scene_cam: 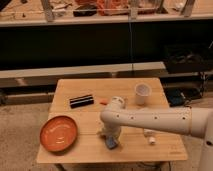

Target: Place the white sponge in the ceramic bowl

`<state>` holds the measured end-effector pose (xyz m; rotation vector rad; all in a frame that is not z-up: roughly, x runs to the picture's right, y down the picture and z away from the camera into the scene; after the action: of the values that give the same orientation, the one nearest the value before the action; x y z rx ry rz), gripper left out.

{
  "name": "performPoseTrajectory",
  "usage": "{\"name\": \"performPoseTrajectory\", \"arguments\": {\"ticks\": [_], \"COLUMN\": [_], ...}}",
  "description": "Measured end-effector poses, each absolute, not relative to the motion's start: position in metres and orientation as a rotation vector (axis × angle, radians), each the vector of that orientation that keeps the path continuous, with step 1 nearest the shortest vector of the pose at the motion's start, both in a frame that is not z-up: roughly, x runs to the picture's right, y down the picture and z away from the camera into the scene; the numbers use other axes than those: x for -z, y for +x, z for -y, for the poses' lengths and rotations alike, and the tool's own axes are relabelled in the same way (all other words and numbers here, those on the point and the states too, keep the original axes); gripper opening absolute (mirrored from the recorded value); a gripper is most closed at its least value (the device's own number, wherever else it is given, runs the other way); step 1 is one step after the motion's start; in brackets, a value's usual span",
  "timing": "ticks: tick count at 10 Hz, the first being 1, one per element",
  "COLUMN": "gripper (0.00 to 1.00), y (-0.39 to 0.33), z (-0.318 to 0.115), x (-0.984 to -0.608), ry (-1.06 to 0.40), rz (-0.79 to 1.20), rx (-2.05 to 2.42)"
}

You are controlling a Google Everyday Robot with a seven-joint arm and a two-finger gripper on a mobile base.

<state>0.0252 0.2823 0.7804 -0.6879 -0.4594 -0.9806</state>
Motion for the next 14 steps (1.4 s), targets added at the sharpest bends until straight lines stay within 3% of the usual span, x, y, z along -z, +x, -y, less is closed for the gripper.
{"name": "performPoseTrajectory", "arguments": {"ticks": [8,10,12,14], "gripper": [0.80,0.75,0.80,0.66], "y": [0.017,0.015,0.015,0.012], "z": [-0.282,-0.281,-0.281,-0.281], "x": [-0.783,-0.784,-0.785,-0.786], "ry": [-0.686,-0.686,-0.687,-0.685], "rz": [0.471,0.475,0.477,0.480], "rx": [1.004,1.011,1.015,1.022]}}
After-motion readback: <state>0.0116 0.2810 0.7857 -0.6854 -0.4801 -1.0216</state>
